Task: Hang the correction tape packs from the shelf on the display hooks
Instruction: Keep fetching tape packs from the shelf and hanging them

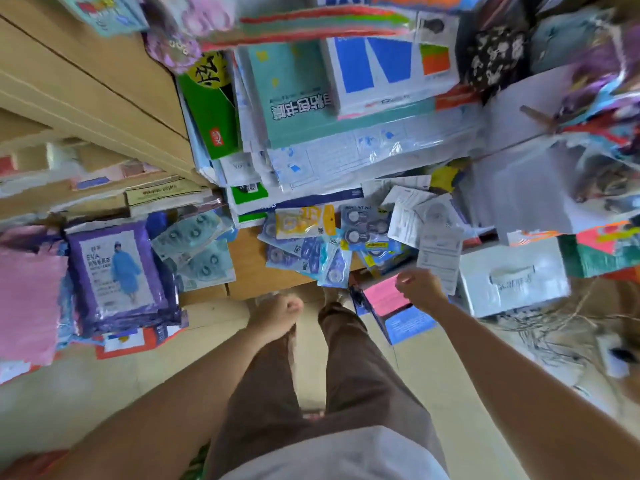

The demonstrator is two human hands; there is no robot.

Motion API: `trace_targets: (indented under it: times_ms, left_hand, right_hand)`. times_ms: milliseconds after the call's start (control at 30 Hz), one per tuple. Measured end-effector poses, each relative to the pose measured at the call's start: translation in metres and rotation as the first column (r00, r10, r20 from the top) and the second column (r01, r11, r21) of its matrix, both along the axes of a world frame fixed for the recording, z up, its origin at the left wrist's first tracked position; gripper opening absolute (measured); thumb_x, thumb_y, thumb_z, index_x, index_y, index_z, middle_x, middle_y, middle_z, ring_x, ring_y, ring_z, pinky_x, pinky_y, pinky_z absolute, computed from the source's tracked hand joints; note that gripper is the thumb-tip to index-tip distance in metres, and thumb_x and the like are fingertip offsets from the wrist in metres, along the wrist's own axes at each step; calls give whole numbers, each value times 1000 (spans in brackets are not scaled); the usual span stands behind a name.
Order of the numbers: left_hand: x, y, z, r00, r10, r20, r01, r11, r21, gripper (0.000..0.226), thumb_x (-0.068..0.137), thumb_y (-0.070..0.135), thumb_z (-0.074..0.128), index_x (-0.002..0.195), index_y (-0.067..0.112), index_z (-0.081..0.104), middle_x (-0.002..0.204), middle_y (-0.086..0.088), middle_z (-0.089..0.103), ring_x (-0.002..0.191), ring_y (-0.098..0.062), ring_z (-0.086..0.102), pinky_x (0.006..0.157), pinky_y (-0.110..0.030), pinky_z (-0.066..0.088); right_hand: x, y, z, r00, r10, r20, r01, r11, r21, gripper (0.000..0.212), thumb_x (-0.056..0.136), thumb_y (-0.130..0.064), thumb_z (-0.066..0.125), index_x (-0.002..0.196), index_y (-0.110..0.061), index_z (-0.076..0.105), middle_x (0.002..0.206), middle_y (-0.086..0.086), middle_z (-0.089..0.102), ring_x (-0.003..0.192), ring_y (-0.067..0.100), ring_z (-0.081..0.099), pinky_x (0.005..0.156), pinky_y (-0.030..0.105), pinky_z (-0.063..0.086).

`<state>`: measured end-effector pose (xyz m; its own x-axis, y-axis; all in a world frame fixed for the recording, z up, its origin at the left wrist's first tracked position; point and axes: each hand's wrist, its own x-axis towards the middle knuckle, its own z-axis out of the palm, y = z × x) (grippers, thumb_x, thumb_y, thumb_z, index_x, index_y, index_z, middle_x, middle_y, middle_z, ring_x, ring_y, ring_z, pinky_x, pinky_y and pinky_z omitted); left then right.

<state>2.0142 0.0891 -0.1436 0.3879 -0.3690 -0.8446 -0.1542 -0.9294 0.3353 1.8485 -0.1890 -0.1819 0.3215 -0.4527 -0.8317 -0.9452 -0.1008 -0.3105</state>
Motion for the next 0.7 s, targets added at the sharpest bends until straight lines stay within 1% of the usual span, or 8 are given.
trace_targets:
  times_ms: [133, 233, 367, 467, 500, 567, 633, 700]
  left_hand:
    - [15, -52, -52, 991, -124, 41, 126, 991, -45, 23, 90, 32, 65, 113, 28, 67, 112, 8, 71, 104, -15, 68, 82, -29, 50]
    - [22, -93, -89, 951, -247, 184, 269, 957, -106, 42, 89, 31, 70, 129, 22, 62, 126, -3, 66, 117, -26, 61, 90, -37, 49]
    - [25, -144, -136, 812, -408, 417, 516, 836, -187, 60, 82, 30, 77, 136, 16, 55, 135, -8, 59, 123, -33, 55, 95, -42, 44]
    - [24, -170, -170, 661, -589, 465, 683, 729, -47, 97, 76, 42, 82, 154, 14, 32, 159, -13, 34, 137, -34, 42, 107, -46, 42]
    - [23, -175, -178, 621, -623, 475, 705, 709, 8, 107, 72, 45, 85, 156, 15, 26, 161, -14, 28, 138, -35, 40, 107, -47, 44]
    - [22, -181, -189, 586, -626, 514, 703, 708, 60, 111, 62, 38, 92, 152, 16, 32, 155, -13, 35, 130, -38, 44, 92, -46, 54]
    - [23, -180, -194, 592, -566, 574, 695, 719, -9, 101, 53, 28, 96, 141, 15, 47, 139, -12, 50, 117, -37, 52, 75, -43, 57]
    - [27, -177, -193, 615, -486, 621, 703, 694, -153, 80, 55, 21, 92, 128, 12, 62, 123, -10, 62, 108, -37, 58, 70, -41, 57]
  right_hand:
    - [1, -20, -36, 979, -197, 50, 195, 980, 35, 20, 83, -12, 71, 70, -26, 63, 63, 3, 65, 65, 26, 63, 63, 38, 50]
    - [3, -20, -70, 921, -384, 61, 377, 921, 95, 13, 77, -23, 72, 78, -23, 60, 70, 4, 64, 62, 24, 60, 64, 41, 50]
    - [16, -11, -102, 822, -563, 89, 550, 824, 135, 26, 73, -25, 77, 90, -15, 60, 71, 6, 59, 62, 22, 56, 62, 38, 47]
    - [19, -3, -120, 710, -697, 101, 667, 712, 220, 27, 84, -14, 76, 98, -11, 53, 74, 2, 58, 65, 19, 54, 63, 37, 45]
    - [19, 0, -126, 672, -734, 99, 695, 670, 261, 28, 84, -16, 77, 96, -14, 52, 76, 2, 60, 66, 20, 55, 64, 37, 46]
    - [19, 3, -132, 611, -788, 72, 736, 599, 314, 26, 82, -23, 79, 92, -15, 56, 79, 5, 64, 70, 21, 59, 66, 37, 49]
    - [20, 3, -135, 565, -823, 51, 763, 545, 348, 28, 80, -28, 79, 95, -15, 59, 86, 9, 65, 74, 21, 62, 65, 34, 50]
    - [22, 4, -137, 514, -857, 25, 776, 477, 413, 43, 79, -33, 79, 108, -10, 58, 91, 11, 64, 80, 23, 62, 64, 32, 49]
